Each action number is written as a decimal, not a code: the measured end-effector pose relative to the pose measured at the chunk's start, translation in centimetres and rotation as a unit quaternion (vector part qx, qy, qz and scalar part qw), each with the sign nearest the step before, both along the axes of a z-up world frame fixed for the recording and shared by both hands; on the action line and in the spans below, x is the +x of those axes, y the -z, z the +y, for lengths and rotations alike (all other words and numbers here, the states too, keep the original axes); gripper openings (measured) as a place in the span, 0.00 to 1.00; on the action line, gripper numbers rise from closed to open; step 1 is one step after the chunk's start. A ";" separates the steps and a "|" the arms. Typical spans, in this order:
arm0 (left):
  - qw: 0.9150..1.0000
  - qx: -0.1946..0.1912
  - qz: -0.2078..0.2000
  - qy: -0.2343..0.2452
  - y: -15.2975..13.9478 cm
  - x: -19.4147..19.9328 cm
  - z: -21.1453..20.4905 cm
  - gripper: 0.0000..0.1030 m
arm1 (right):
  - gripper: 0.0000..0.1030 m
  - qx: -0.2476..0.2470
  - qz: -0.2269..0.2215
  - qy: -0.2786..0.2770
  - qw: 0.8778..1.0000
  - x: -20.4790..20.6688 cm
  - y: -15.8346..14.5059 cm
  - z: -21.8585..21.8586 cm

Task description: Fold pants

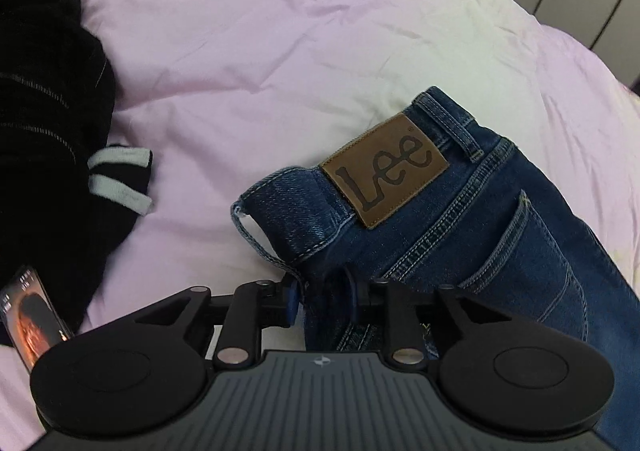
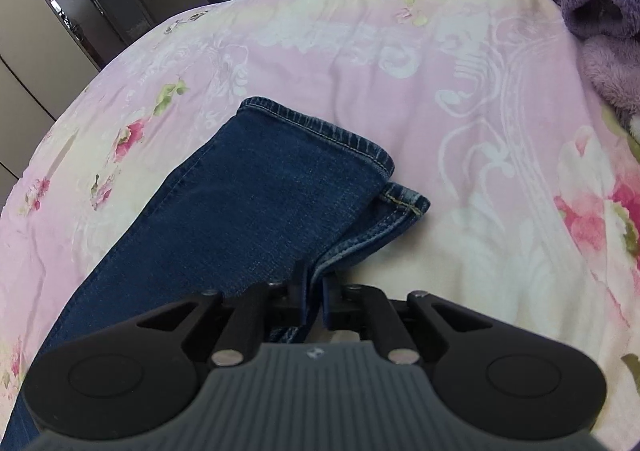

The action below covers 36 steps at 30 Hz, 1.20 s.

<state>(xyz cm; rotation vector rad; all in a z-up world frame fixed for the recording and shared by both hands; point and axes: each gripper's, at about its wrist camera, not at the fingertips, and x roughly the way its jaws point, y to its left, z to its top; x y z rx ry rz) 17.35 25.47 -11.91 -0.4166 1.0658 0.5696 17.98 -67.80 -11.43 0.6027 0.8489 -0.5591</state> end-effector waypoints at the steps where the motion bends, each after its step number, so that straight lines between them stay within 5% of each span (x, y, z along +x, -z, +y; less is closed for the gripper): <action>1: 1.000 0.009 0.001 0.006 -0.6 -0.1 -0.4 0.35 | 0.17 -0.005 0.001 -0.009 1.000 -0.2 -0.2 -0.2; 3: 0.999 0.039 0.006 0.018 -1.9 -0.3 -1.6 0.59 | 0.35 -0.031 0.005 -0.032 0.999 -0.9 -1.1 -0.4; 5: 0.997 0.060 -0.004 0.042 -3.2 -0.4 -3.1 0.65 | 0.36 -0.048 0.001 -0.039 0.998 -1.9 -2.2 -0.8; 9: 0.991 0.087 -0.034 0.098 -5.3 0.1 -7.0 0.65 | 0.36 -0.018 -0.038 -0.023 0.999 -4.0 -4.0 -2.9; 14: 0.979 0.027 -0.062 0.192 -5.7 2.8 -13.7 0.65 | 0.35 0.018 -0.060 0.004 0.998 -3.9 -4.0 -5.6; 21: 0.962 -0.015 -0.046 0.268 -2.8 5.1 -21.4 0.65 | 0.35 0.118 -0.102 0.053 0.986 -2.9 -0.5 -8.5; 25: 0.958 -0.028 -0.031 0.284 -1.3 4.9 -23.5 0.65 | 0.29 0.150 -0.104 0.069 0.981 -1.7 1.3 -9.0; 27: 0.957 -0.027 -0.026 0.287 -1.3 4.5 -23.9 0.65 | 0.04 0.153 -0.102 0.074 0.980 -1.3 2.2 -9.2; 33: 0.950 -0.015 -0.031 0.311 -2.8 3.7 -23.7 0.64 | 0.00 0.149 -0.146 0.046 0.977 -3.7 -1.7 -8.5; 36: 0.940 -0.005 -0.016 0.339 -2.5 3.7 -24.3 0.64 | 0.00 0.098 -0.127 0.020 0.987 -4.8 -3.3 -7.8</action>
